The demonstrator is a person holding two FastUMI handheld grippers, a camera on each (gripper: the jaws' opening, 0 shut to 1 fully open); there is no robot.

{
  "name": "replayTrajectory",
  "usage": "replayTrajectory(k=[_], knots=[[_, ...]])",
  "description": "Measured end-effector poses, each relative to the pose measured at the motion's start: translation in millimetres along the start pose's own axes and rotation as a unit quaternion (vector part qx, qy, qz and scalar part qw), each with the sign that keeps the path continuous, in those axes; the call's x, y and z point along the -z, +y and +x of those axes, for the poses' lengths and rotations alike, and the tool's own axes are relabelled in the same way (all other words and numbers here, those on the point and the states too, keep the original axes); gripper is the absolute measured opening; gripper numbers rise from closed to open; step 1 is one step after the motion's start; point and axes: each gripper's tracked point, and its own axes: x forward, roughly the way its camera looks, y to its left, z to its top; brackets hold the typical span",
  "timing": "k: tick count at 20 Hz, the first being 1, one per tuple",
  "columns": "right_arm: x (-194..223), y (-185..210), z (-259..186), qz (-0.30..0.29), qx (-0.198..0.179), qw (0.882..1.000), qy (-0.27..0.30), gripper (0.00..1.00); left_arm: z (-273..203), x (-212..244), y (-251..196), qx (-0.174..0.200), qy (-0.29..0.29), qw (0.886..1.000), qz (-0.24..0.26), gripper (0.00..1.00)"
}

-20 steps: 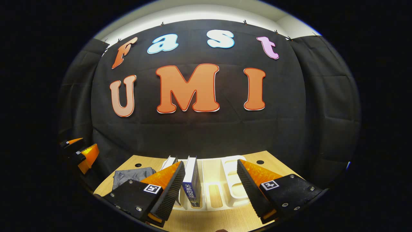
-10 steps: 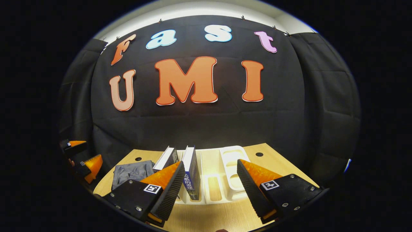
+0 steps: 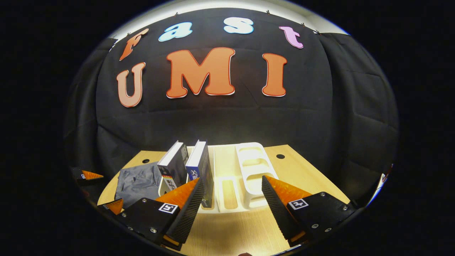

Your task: Open the schoolbag, grab two books from the bookshelf and put them into the schoolbag.

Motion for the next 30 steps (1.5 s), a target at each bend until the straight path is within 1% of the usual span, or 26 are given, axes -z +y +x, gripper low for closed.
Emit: replayTrajectory(k=[2, 6, 10, 14, 16, 17, 18, 20, 22, 23, 24, 25, 27, 30], knots=[[11.4, -3.2, 0.3, -0.004, 0.005, 1.0, 0.012, 0.97, 11.1, 21.8, -15.2, 0.017, 0.017, 1.0, 0.021, 0.97], [32.1, -9.8, 3.6, 0.0, 0.015, 0.999, 0.041, 0.97, 31.5, 58.1, -32.4, 0.027, 0.041, 0.996, 0.076, 0.97], [42.0, -17.9, 4.4, -0.008, 0.031, 0.998, 0.051, 0.97, 51.4, 77.9, -33.9, 0.036, 0.056, 0.993, 0.095, 0.96], [47.2, -20.1, 5.0, -0.006, 0.04, 0.997, 0.061, 0.97, 69.7, 94.8, -36.4, 0.065, 0.072, 0.99, 0.101, 0.97], [44.3, -20.9, 4.1, -0.003, 0.047, 0.997, 0.056, 0.97, 73.3, 99.9, -39.1, 0.081, 0.079, 0.987, 0.113, 0.97], [42.6, -22.2, 4.1, -0.003, 0.05, 0.997, 0.053, 0.97, 74.1, 103.6, -41.5, 0.091, 0.085, 0.985, 0.121, 0.97], [42.8, -22.6, 3.3, -0.003, 0.054, 0.997, 0.052, 0.97, 75.9, 105.0, -41.0, 0.092, 0.086, 0.983, 0.131, 0.94], [42.5, -24.3, 0.9, 0.004, 0.061, 0.997, 0.051, 0.97, 79.3, 104.6, -41.1, 0.095, 0.086, 0.981, 0.146, 0.58], [41.7, -26.8, -3.8, 0.009, 0.068, 0.997, 0.047, 0.97, 77.7, 97.2, -39.2, 0.096, 0.077, 0.981, 0.152, 0.51], [41.3, -27.5, -5.4, 0.009, 0.07, 0.996, 0.046, 0.97, 77.7, 94.0, -36.1, 0.093, 0.078, 0.98, 0.155, 0.19], [40.9, -28.9, -6.8, 0.009, 0.071, 0.996, 0.045, 0.97, 75.7, 92.2, -33.9, 0.098, 0.081, 0.979, 0.161, 0.19], [39.1, -30.4, -8.1, 0.009, 0.071, 0.996, 0.044, 0.97, 75.6, 89.0, -29.7, 0.099, 0.085, 0.978, 0.164, 0.08], [30.6, -33.1, -10.6, 0.009, 0.072, 0.997, 0.036, 0.97, 74.5, 79.0, -20.8, 0.104, 0.093, 0.978, 0.155, 0.05], [19.8, -36.9, -13.0, 0.008, 0.074, 0.997, 0.025, 0.97, 76.5, 60.9, 1.1, 0.107, 0.101, 0.979, 0.14, 0.04]])
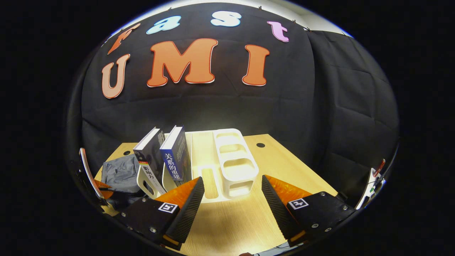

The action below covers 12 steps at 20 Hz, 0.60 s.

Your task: Open the schoolbag, grab two books from the bookshelf and put them into the schoolbag.

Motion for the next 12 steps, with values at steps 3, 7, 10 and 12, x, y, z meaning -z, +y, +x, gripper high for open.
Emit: replayTrajectory(k=[3, 7, 10, 12], knots=[[-3.6, 8.3, 0.3, 0.002, -0.009, 1.0, 0.001, 0.97, -8.3, -8.2, 23.2, 0.023, 0.008, 1.0, -0.009, 0.04], [-7.2, 22.4, 2.5, 0.0, -0.027, 1.0, 0.005, 0.97, -17.6, -20.5, 64.5, 0.025, 0.011, 0.999, -0.02, 0.04], [-1.3, 38.9, 2.5, 0.01, -0.052, 0.998, 0.03, 0.97, -25.5, -29.5, 100.4, 0.008, 0.01, 1.0, -0.023, 0.04], [-0.6, 51.4, 1.5, 0.025, -0.069, 0.996, 0.046, 0.97, -27.7, -34.7, 122.3, -0.004, 0.008, 1.0, -0.026, 0.04]])
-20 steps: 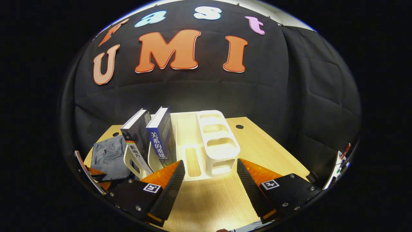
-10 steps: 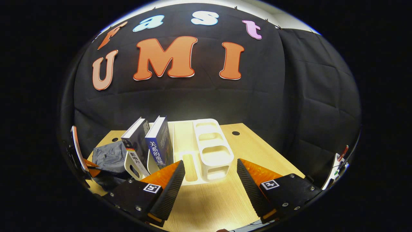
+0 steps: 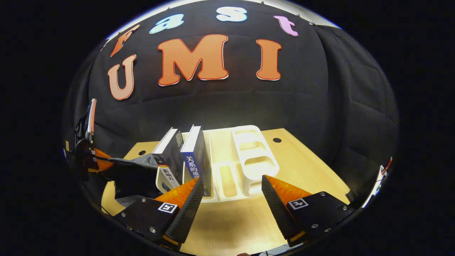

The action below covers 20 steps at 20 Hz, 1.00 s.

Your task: Open the schoolbag, grab two books from the bookshelf and put them into the schoolbag.

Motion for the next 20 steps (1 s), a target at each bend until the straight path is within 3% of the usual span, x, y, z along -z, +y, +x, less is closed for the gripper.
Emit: replayTrajectory(k=[5, 12, 16, 20], knots=[[-22.5, 35.3, -7.2, -0.015, -0.041, 0.999, 0.017, 0.97, -7.5, -16.9, 46.0, -0.026, -0.015, 0.999, -0.02, 0.04], [-97.3, 105.8, -17.0, -0.04, -0.126, 0.989, 0.064, 0.97, -12.8, -28.5, 76.9, -0.035, -0.038, 0.998, -0.043, 0.03], [-153.0, 130.2, 6.3, -0.12, -0.117, 0.983, 0.081, 0.97, -13.6, -29.8, 76.9, -0.034, -0.048, 0.997, -0.046, 0.03], [-169.0, 163.5, 49.9, -0.132, -0.116, 0.973, 0.152, 0.97, -14.3, -22.6, 78.0, -0.029, -0.046, 0.997, -0.061, 0.03]])
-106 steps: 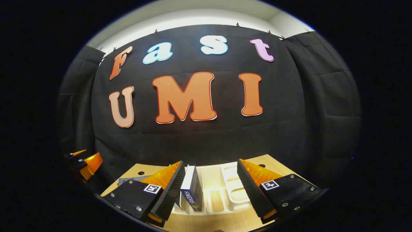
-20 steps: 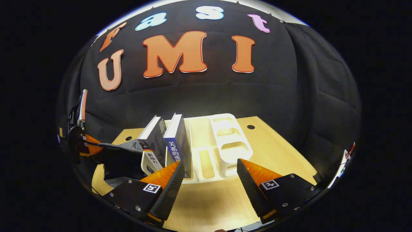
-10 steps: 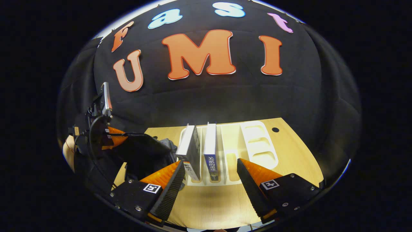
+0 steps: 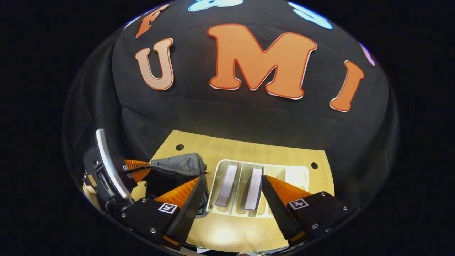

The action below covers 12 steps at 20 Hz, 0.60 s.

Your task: Open the schoolbag, grab two books from the bookshelf and put them into the schoolbag.

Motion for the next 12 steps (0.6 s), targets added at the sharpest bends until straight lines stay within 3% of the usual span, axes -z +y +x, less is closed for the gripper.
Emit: replayTrajectory(k=[4, 12], knots=[[18.3, 14.0, 48.6, 0.013, -0.01, 0.994, 0.109, 0.98, -1.6, 4.3, 3.8, 0.005, 0.0, 1.0, -0.011, 0.02], [67.4, 20.9, 115.6, 0.028, -0.007, 0.974, 0.224, 0.98, 3.3, 6.6, 8.1, 0.023, 0.006, 1.0, -0.009, 0.02]])
